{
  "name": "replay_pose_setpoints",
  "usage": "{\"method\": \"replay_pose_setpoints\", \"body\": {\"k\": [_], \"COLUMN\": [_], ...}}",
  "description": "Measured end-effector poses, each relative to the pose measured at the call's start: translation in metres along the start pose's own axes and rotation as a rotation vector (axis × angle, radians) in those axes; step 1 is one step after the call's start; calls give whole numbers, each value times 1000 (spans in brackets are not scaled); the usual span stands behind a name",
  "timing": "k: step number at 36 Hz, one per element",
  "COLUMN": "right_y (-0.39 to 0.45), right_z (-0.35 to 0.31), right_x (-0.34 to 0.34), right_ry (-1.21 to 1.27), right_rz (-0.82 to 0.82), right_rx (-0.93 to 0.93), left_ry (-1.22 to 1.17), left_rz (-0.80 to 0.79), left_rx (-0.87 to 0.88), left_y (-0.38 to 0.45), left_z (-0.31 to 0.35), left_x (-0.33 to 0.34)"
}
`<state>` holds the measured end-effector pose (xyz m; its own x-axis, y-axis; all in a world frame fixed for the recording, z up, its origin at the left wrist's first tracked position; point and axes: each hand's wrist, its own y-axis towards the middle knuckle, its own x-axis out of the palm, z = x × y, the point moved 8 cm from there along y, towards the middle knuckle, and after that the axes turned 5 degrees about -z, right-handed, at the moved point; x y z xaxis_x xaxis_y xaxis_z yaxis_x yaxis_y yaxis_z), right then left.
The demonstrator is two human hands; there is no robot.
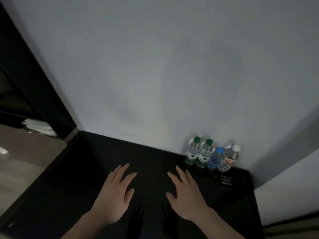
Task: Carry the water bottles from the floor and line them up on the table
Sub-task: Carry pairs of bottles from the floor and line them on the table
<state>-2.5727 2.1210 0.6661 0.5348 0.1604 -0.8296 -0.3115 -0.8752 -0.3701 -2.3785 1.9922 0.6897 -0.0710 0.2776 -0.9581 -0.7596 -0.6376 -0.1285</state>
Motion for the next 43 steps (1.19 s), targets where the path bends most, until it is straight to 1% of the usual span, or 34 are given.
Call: {"method": "replay_pose_setpoints", "body": {"k": [6, 13, 17, 22, 27, 31, 37, 43], "right_y": [12, 36, 44, 54, 76, 103, 132, 161], "right_z": [-83, -200, -252, -282, -304, -334, -430, -535], "right_x": [45, 94, 107, 100, 95, 109, 129, 142], "right_ry": [-26, -14, -18, -61, -73, -121, -119, -146], "right_rz": [-53, -69, -51, -35, -29, -102, -180, -225], "right_rx": [22, 32, -15, -53, -146, -186, -375, -533], "left_ry": [20, 19, 33, -7, -10, -20, -34, -54], "left_rz": [-58, -84, -98, -63, -23, -29, 30, 114], "left_rx": [-82, -83, -102, -124, -213, -315, -450, -565], "left_y": [-52, -96, -109, -116, -120, -138, -174, -217], "left_z": [-101, -211, -251, -283, -319, -350, -408, -493], "left_x": [0, -23, -39, -59, -70, -79, -106, -135]}}
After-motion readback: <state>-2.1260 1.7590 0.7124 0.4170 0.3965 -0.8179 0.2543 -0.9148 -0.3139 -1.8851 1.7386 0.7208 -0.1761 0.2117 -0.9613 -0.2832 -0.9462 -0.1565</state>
